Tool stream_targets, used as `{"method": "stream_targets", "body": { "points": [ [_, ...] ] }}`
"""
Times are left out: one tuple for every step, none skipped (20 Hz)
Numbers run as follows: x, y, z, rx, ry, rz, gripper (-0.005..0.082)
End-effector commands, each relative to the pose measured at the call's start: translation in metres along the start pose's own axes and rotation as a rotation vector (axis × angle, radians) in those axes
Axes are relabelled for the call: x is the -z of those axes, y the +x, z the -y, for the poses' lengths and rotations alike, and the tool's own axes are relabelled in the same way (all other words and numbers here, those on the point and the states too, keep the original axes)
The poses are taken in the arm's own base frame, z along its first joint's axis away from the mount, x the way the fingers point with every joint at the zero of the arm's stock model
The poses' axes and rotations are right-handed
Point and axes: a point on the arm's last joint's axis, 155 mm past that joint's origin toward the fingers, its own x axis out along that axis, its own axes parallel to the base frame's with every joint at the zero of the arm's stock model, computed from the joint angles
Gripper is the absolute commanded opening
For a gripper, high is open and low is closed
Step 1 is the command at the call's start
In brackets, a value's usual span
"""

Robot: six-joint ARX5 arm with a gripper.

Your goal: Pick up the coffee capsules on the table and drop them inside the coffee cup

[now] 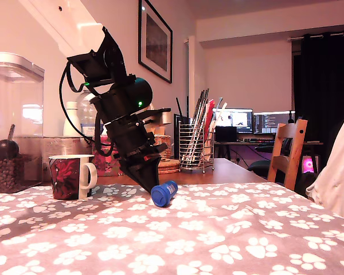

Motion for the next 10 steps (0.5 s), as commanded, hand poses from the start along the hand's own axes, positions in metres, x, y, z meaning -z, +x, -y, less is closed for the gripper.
{"method": "stream_targets", "body": {
  "points": [
    [0.0,0.004,-0.004,-0.003,-0.03,0.0,-0.0022],
    [-0.003,-0.002,-0.006,-0.009,-0.046,0.012,-0.0022],
    [-0.007,-0.008,-0.008,-0.014,-0.044,0.026,-0.0022],
    [-0.01,-0.015,-0.009,-0.019,-0.063,0.04,-0.0022],
    [-0.016,-0.022,-0.007,-0.01,-0.07,0.061,-0.0022],
    [-0.022,-0.029,-0.006,0.001,-0.077,0.087,-0.0022],
    [-0.028,-0.036,-0.005,0.003,-0.076,0.11,-0.0022],
    [-0.033,-0.043,-0.005,-0.003,-0.085,0.129,-0.0022],
    [-0.038,-0.049,-0.003,0.001,-0.089,0.146,-0.0022],
    [-0.041,-0.055,0.0,0.011,-0.086,0.161,-0.0022]
  ]
}}
